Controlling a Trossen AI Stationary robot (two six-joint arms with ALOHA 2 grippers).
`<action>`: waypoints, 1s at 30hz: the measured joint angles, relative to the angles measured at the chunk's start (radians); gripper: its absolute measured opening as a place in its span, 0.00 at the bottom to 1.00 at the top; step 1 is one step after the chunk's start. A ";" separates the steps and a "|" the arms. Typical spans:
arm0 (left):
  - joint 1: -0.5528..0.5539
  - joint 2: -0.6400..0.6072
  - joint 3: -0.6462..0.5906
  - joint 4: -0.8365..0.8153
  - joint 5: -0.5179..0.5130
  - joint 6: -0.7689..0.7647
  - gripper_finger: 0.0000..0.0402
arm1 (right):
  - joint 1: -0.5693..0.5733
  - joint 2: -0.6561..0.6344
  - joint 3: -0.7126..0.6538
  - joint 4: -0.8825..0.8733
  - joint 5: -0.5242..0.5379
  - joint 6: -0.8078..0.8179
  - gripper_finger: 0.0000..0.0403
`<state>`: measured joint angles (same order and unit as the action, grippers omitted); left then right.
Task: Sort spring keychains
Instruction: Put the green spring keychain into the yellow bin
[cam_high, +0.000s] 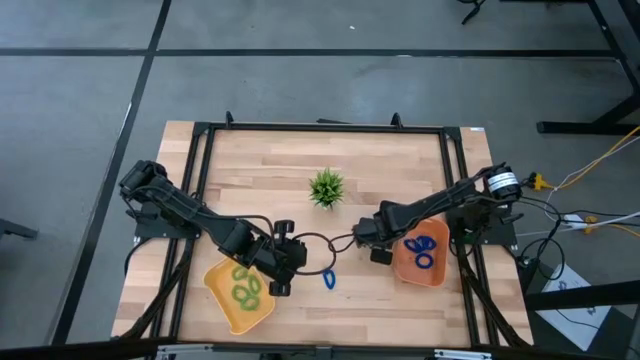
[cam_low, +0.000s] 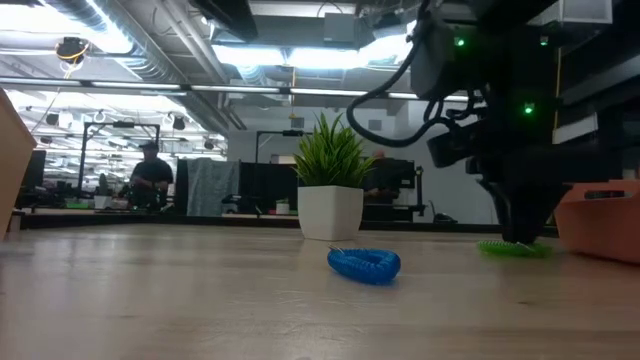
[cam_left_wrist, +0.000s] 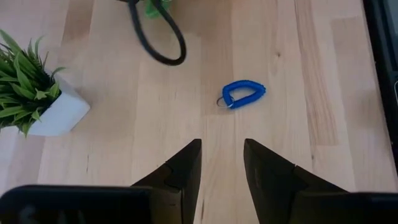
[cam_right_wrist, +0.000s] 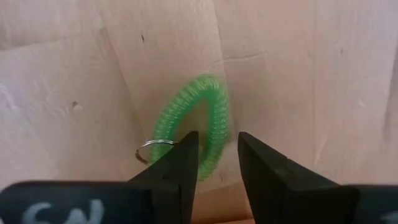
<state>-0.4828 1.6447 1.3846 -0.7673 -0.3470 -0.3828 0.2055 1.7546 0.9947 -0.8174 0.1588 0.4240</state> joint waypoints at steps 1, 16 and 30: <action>0.000 0.000 0.000 0.000 0.000 0.000 0.29 | -0.004 0.000 0.000 0.001 -0.014 -0.008 0.29; 0.000 0.000 0.000 0.000 -0.002 -0.007 0.29 | -0.012 -0.004 -0.001 -0.023 -0.055 -0.043 0.04; 0.015 -0.077 -0.022 -0.043 -0.038 0.011 0.16 | -0.010 -0.152 -0.005 -0.083 -0.058 -0.039 0.02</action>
<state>-0.4675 1.5680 1.3629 -0.8101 -0.3850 -0.3722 0.1951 1.6021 0.9893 -0.9007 0.1013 0.3847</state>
